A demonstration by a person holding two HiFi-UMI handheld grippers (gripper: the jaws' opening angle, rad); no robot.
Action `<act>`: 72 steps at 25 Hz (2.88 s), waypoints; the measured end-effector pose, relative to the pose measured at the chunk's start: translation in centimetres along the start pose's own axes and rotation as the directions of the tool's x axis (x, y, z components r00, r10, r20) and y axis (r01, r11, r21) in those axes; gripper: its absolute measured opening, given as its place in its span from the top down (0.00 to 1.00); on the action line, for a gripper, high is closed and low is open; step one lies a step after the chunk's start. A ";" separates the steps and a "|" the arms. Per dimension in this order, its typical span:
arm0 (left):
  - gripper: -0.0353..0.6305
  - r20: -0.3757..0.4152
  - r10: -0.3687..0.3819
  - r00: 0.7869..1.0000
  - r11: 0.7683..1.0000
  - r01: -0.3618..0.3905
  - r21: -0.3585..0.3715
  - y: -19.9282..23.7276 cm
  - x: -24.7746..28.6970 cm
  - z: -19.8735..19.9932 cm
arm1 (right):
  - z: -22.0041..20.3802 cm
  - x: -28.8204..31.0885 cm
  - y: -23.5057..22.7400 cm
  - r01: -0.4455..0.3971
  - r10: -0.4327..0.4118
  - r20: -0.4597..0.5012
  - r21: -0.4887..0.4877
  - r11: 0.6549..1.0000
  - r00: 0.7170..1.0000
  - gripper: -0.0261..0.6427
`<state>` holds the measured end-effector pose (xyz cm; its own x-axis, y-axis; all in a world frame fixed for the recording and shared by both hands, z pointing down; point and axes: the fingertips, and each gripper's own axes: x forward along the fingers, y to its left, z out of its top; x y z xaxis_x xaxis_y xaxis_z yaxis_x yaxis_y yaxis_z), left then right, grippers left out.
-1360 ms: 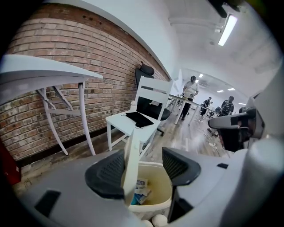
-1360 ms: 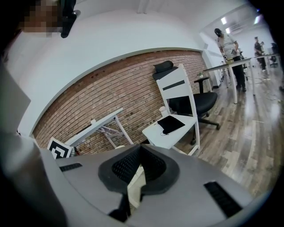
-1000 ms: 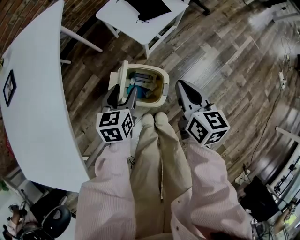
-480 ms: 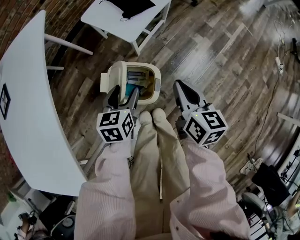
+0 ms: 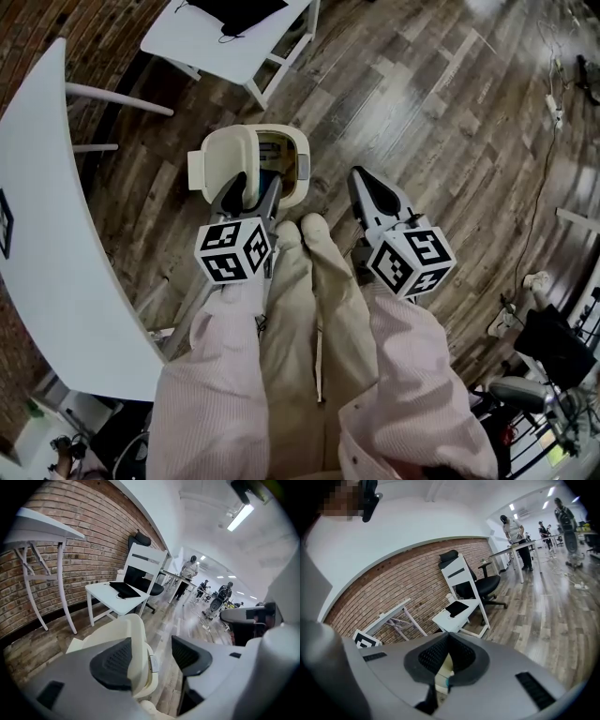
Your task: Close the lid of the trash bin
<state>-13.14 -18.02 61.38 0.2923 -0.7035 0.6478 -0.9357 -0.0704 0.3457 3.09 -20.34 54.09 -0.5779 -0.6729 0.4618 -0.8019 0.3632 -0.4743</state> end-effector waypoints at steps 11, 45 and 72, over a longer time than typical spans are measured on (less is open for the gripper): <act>0.76 -0.036 0.004 0.999 1.000 -0.004 0.004 -0.1 3.0 -2.7 | -2.2 -0.8 -2.1 0.056 -0.055 -0.011 0.033 0.998 0.998 0.96; 0.96 -0.244 -0.079 0.966 0.992 0.101 0.077 0.0 11.4 -8.6 | -6.6 2.9 -5.6 0.121 -0.119 -0.025 0.100 0.988 0.993 0.96; 0.96 -0.362 -0.053 0.931 0.990 0.098 0.105 0.1 13.3 -12.2 | -6.9 2.8 -7.3 0.139 -0.139 -0.008 0.118 0.983 0.990 0.96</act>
<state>-6.92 -18.80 78.29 0.3933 -0.3948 0.8303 -0.9183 -0.2129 0.3338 6.30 -20.41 64.05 -0.4617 -0.7117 0.5295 -0.8512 0.1875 -0.4902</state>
